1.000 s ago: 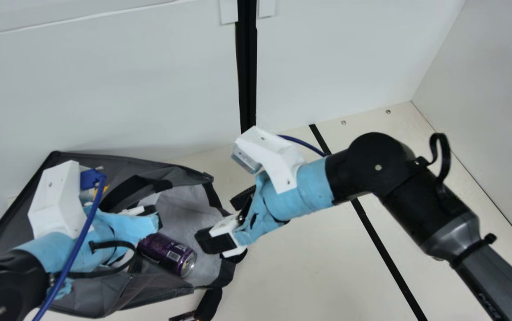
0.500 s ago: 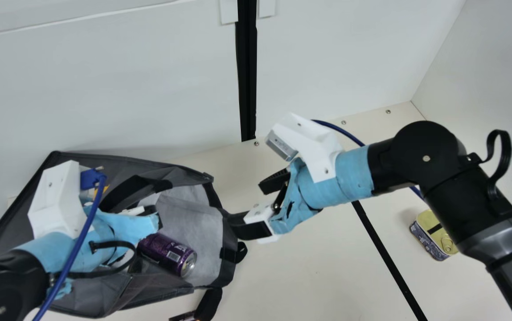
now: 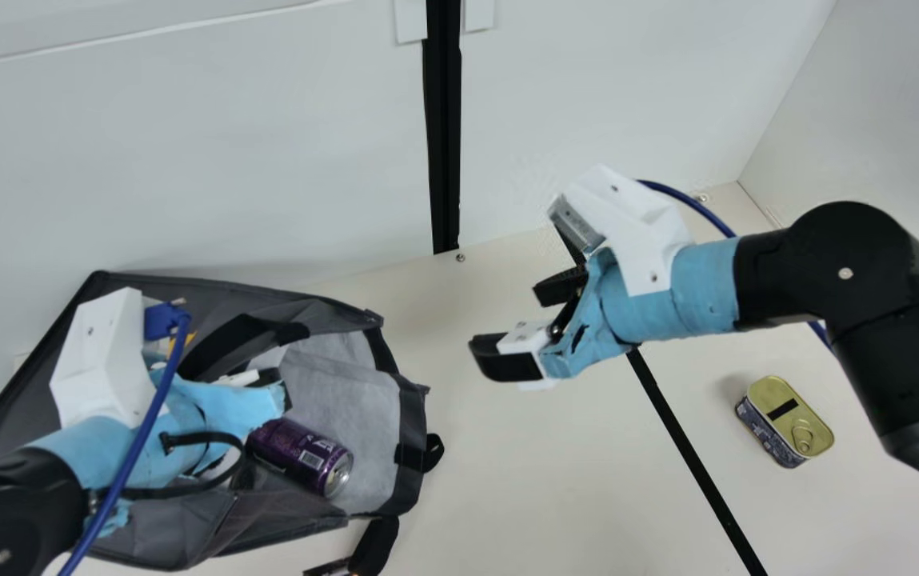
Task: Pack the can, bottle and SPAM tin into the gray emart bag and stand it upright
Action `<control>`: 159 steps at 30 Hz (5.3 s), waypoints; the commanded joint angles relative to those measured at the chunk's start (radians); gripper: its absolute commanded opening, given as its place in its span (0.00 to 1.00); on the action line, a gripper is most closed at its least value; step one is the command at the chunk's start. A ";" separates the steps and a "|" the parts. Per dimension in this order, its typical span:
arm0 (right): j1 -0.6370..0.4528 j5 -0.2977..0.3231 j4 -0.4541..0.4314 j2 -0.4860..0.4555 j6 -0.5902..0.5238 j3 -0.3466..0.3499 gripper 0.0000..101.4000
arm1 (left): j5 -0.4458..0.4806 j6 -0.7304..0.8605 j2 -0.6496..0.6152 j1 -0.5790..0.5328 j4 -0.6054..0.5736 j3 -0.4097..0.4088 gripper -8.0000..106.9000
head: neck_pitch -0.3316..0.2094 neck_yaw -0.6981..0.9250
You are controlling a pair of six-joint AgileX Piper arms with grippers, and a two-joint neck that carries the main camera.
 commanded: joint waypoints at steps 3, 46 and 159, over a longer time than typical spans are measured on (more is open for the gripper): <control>-0.040 -0.001 -0.043 -0.011 0.028 -0.018 0.94 | 0.000 0.000 0.000 0.000 0.000 0.000 0.00 | -0.021 -0.002; -0.164 -0.001 -0.636 -0.216 0.381 -0.021 0.94 | 0.000 0.000 0.000 0.000 0.000 0.000 0.00 | -0.021 -0.002; -0.695 -0.001 -0.500 -0.061 -0.230 0.215 0.94 | 0.000 0.000 0.000 0.000 0.000 0.000 0.00 | -0.021 -0.002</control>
